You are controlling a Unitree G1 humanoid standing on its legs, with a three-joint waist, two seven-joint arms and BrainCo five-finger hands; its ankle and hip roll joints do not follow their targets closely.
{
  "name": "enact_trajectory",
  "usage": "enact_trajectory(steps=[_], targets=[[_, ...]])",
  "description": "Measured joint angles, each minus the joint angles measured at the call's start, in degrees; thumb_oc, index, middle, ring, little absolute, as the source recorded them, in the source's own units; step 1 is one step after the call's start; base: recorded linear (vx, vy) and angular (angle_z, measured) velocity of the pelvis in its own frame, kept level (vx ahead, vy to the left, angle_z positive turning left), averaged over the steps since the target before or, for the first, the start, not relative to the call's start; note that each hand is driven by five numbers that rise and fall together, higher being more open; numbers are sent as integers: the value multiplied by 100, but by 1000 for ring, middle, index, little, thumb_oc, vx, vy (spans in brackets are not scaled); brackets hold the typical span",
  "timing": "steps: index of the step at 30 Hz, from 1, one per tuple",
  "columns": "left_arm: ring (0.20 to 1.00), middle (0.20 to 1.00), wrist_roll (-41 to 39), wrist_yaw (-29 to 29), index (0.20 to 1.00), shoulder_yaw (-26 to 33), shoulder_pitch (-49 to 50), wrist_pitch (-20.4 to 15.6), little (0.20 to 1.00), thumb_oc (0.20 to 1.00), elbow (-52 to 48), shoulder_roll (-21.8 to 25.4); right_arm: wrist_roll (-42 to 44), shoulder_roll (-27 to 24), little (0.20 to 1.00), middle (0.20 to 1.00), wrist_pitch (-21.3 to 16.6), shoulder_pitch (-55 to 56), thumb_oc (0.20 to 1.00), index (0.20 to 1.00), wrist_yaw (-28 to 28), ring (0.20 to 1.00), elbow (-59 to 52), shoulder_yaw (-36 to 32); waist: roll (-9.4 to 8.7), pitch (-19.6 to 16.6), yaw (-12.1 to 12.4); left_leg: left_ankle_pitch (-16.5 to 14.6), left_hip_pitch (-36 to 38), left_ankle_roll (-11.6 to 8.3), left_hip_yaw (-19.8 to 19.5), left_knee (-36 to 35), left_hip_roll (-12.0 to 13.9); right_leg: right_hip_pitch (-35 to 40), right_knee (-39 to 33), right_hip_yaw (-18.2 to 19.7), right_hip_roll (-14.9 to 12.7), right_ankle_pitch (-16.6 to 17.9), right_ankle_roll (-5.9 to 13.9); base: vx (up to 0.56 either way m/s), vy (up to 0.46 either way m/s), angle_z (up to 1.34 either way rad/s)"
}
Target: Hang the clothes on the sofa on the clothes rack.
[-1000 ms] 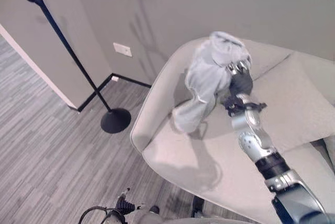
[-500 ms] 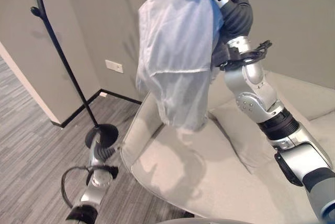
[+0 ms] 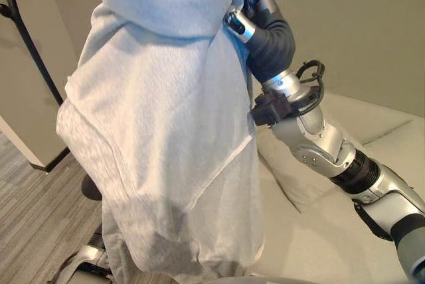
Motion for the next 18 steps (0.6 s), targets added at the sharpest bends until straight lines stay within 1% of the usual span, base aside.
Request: enact_trajectory(steps=[1,2,3,5,8,9,10,11,12,13,15,18], targets=[[1000,1000,-239,-168,1000,-243,-28,-33,1000,1000,-306,-289,1,60,200,200,9,55,200,200,30,200,-1,61,1,0,-2,-1,-8,-1,2,0,-3,-12,0,10,0,2,2,0,0,0],[1000,1000,-503,-371,1000,-575,-122,-105,1000,1000,-476,-438,1,84,200,200,22,56,200,200,58,200,0,151,3,-1,19,-1,-23,-1,0,0,-3,-23,0,10,0,19,24,0,0,0],[1000,1000,-668,-587,1000,-793,-225,-234,1000,1000,-486,-467,-1,86,200,200,93,57,200,200,75,200,2,197,12,-2,6,-3,-27,-1,4,1,0,-32,0,14,7,17,20,-38,1,-2],[1000,1000,-1234,-875,1000,-861,-214,-265,1000,1000,-683,-488,-6,92,200,200,121,104,200,200,63,200,14,200,27,-1,-10,-3,-46,-1,2,3,0,-50,0,17,7,17,14,-16,3,-1],[1000,1000,-1634,-1198,1000,-748,48,-392,1000,1000,-711,-370,-8,37,200,200,157,154,200,200,53,200,117,195,109,-5,6,-5,-83,2,2,8,5,-60,1,15,7,21,9,0,0,0],[1000,1000,-1811,-1316,1000,-593,415,-430,1000,1000,-684,-271,-9,-75,200,200,222,154,200,200,54,200,126,187,162,-5,20,-5,-82,2,1,6,8,-59,0,14,8,22,9,0,0,0],[1000,1000,-1857,-1361,1000,-480,630,-433,1000,1000,-680,-235,-11,-162,200,200,232,162,200,200,56,200,125,172,178,1,29,-5,-82,2,-1,5,11,-59,0,10,9,22,10,-19,4,3],[1000,1000,-2032,-1442,1000,-262,1048,-428,1000,1000,-663,-154,-10,-392,200,200,235,187,200,200,53,200,137,101,186,7,45,-5,-68,1,-11,5,19,-61,0,-6,11,24,7,-20,10,5],[1000,1000,-2069,-1457,1000,-191,1160,-423,1000,1000,-634,-108,-10,-480,200,200,235,201,200,200,51,200,157,55,185,7,55,-4,-71,0,-17,2,22,-61,0,-16,13,25,6,-15,8,7],[1000,1000,-2071,-1502,1000,-42,1335,-448,1000,1000,-602,-2,-14,-565,200,200,241,205,200,200,53,200,239,-48,194,13,153,-3,-98,0,-25,3,21,-59,0,-32,13,33,7,-22,8,3],[1000,1000,-2068,-1575,1000,155,1602,-465,1000,1000,-559,69,-16,-761,200,200,240,212,200,200,52,200,245,-237,204,19,199,-5,-99,2,-43,0,23,-53,-1,-50,8,29,2,-15,3,5],[1000,1000,-2069,-1679,1000,333,1838,-467,1000,1000,-401,164,-20,-822,200,200,229,260,200,200,39,200,259,-633,210,24,228,-5,-100,2,-80,0,27,-43,-1,-79,5,6,-28,-14,9,6]])
